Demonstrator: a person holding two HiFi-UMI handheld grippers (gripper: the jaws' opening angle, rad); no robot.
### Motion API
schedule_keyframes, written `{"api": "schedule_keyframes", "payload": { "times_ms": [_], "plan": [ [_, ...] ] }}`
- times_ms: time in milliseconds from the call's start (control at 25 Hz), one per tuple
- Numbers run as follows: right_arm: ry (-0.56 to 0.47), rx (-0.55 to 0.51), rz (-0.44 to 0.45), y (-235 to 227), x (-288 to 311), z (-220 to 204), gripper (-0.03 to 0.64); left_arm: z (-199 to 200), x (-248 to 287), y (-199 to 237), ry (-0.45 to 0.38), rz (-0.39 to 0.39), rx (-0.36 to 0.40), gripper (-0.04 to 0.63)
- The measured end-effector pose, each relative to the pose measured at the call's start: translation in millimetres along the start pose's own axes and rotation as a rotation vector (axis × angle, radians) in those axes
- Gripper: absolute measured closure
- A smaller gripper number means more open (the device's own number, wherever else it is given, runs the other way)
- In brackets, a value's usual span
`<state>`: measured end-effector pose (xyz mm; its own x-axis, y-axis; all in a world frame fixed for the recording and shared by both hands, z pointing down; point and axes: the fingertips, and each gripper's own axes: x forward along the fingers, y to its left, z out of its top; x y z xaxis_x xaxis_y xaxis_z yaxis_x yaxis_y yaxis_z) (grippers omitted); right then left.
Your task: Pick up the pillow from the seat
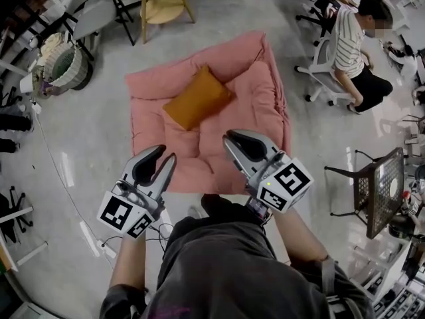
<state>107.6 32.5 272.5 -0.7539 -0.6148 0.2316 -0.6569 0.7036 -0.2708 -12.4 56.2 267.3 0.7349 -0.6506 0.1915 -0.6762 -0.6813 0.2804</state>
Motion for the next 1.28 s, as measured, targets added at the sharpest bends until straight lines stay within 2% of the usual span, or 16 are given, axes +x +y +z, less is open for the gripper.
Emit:
{"api": "schedule_keyframes", "payload": {
  "times_ms": [320,400,480,800,1280],
  "plan": [
    [0.035,0.015,0.007,-55,18,-6,0.597,-10,50,26,0.053,0.006,-0.004,0.453],
    [0.044,0.016,0.005,-65,22,-7,0.566,-14,59,31,0.065,0.003,-0.005,0.439],
    [0.054,0.014,-0.001,-74,27,-9,0.498,-17,68,37,0.075,-0.001,-0.005,0.43],
    [0.101,0.017,-0.03,-100,52,-26,0.453,-35,94,72,0.117,-0.028,0.0,0.396],
    [0.201,0.042,-0.136,-147,108,-70,0.387,-96,122,161,0.227,-0.095,-0.046,0.325]
  ]
}}
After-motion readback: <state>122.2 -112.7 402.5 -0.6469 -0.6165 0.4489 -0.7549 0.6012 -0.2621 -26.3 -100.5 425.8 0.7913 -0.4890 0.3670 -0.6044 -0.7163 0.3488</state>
